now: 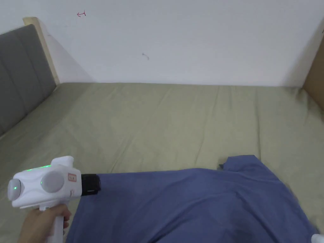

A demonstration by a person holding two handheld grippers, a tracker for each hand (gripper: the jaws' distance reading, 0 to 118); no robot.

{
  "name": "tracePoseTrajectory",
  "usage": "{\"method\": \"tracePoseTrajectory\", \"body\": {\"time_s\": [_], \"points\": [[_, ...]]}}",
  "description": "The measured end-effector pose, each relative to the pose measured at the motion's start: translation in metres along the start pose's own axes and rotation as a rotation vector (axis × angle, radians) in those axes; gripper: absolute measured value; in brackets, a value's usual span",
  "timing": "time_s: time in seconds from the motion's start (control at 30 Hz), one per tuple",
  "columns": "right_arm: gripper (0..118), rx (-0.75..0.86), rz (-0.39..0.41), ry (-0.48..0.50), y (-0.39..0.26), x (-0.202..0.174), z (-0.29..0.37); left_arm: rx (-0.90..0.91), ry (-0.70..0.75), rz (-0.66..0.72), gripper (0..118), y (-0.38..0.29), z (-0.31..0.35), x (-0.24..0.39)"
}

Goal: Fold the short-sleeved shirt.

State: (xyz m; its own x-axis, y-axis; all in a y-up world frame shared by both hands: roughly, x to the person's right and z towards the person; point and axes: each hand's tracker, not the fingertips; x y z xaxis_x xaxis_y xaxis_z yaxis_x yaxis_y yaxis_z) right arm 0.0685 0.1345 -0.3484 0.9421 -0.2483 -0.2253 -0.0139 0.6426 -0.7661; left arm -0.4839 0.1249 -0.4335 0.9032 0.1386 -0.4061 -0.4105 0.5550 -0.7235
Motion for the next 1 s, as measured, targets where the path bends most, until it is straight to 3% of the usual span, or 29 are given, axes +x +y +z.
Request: {"method": "tracePoseTrajectory", "body": {"time_s": [0.13, 0.2, 0.33, 0.4, 0.5, 0.57, 0.67, 0.77, 0.8, 0.83, 0.87, 0.9, 0.93, 1.0], "points": [[0, -0.046, 0.045, -0.011, 0.012, 0.001, -0.017, -0.121, -0.017, 0.073, 95, 0.035, -0.062, 0.0], [0, -0.048, 0.055, -0.027, 0.017, 0.004, -0.023, -0.121, 0.014, 0.03, 95, 0.044, -0.083, 0.004], [0, -0.046, 0.003, -0.03, 0.022, 0.015, -0.03, -0.159, 0.059, -0.009, 84, 0.04, -0.11, 0.012], [0, -0.044, -0.033, -0.033, 0.022, 0.021, -0.032, -0.122, 0.09, -0.118, 71, 0.032, -0.106, 0.013], [0, -0.037, -0.096, -0.007, 0.024, 0.031, -0.036, -0.118, 0.076, -0.103, 40, 0.032, -0.091, 0.023], [0, -0.032, -0.111, -0.009, 0.029, 0.037, -0.039, -0.12, 0.091, -0.145, 1, 0.043, -0.099, 0.023], [0, -0.018, -0.104, -0.006, 0.051, 0.047, -0.042, -0.103, 0.104, -0.22, 1, 0.04, -0.083, 0.039], [6, -0.028, -0.098, 0.004, 0.084, 0.069, -0.056, -0.096, 0.029, -0.164, 1, 0.043, -0.073, 0.034], [26, -0.035, -0.098, 0.001, 0.095, 0.077, -0.063, -0.089, 0.021, -0.141, 1, 0.047, -0.071, 0.033], [65, -0.078, -0.092, -0.032, 0.111, 0.082, -0.073, -0.078, 0.027, -0.139, 1, 0.052, -0.067, 0.032], [90, -0.097, -0.073, -0.033, 0.126, 0.089, -0.086, -0.062, 0.034, -0.152, 1, 0.053, -0.061, 0.03], [104, -0.132, -0.041, -0.027, 0.139, 0.096, -0.098, -0.049, 0.029, -0.164, 1, 0.054, -0.056, 0.029], [110, -0.145, -0.027, -0.053, 0.151, 0.1, -0.109, -0.044, 0.018, -0.168, 1, 0.053, -0.052, 0.023], [109, -0.16, 0.023, -0.1, 0.173, 0.106, -0.136, -0.023, -0.004, -0.169, 1, 0.053, -0.041, 0.022]]}}
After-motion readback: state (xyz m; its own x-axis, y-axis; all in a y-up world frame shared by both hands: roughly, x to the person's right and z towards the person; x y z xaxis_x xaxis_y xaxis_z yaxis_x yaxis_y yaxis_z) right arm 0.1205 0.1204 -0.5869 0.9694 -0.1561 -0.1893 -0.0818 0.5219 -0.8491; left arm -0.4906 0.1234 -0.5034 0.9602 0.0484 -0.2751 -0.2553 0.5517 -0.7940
